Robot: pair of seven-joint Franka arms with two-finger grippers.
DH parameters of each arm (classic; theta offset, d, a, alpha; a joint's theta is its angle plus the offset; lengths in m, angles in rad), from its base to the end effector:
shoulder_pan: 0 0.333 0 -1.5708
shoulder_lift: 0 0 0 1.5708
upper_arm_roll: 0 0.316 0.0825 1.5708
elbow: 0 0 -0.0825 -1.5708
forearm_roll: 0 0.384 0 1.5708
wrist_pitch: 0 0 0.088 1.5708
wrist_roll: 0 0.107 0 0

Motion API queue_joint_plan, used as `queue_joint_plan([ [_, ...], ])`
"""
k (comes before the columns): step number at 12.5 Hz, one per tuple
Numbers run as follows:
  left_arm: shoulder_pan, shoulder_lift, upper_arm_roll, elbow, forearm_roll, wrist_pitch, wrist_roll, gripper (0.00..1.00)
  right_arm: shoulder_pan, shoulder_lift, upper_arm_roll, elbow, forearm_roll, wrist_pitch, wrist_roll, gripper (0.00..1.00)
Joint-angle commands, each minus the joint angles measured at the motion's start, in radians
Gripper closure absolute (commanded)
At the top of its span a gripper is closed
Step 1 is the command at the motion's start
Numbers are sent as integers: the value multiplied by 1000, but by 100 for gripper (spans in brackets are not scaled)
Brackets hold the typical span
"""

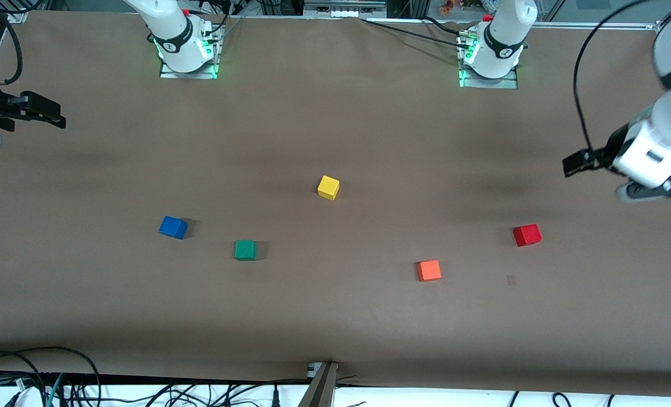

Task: Pass red block to right arm, stack on blue
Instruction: 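Lower the left gripper over the red cube and close on it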

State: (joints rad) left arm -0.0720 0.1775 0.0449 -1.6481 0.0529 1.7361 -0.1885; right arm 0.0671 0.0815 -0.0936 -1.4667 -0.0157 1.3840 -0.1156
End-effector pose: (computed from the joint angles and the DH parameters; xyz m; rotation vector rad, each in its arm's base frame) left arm 0.6073 -0.0134 0.4983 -3.0614 -0.2300 0.1266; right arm 0.5590 -0.0144 0.6127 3.1164 0.1359 -0.2580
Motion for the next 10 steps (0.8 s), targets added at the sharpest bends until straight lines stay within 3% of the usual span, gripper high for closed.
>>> queue_joint_plan([
  [1,35,45,3,-177,-21,237,24,0,-6,9,8,20,-6,-7,13,0],
  [6,83,288,3,-171,-21,430,24,0,-6,9,8,20,-6,-7,13,0],
  [10,80,364,0,-171,-22,531,18,0,-6,9,8,20,-4,-7,13,0],
])
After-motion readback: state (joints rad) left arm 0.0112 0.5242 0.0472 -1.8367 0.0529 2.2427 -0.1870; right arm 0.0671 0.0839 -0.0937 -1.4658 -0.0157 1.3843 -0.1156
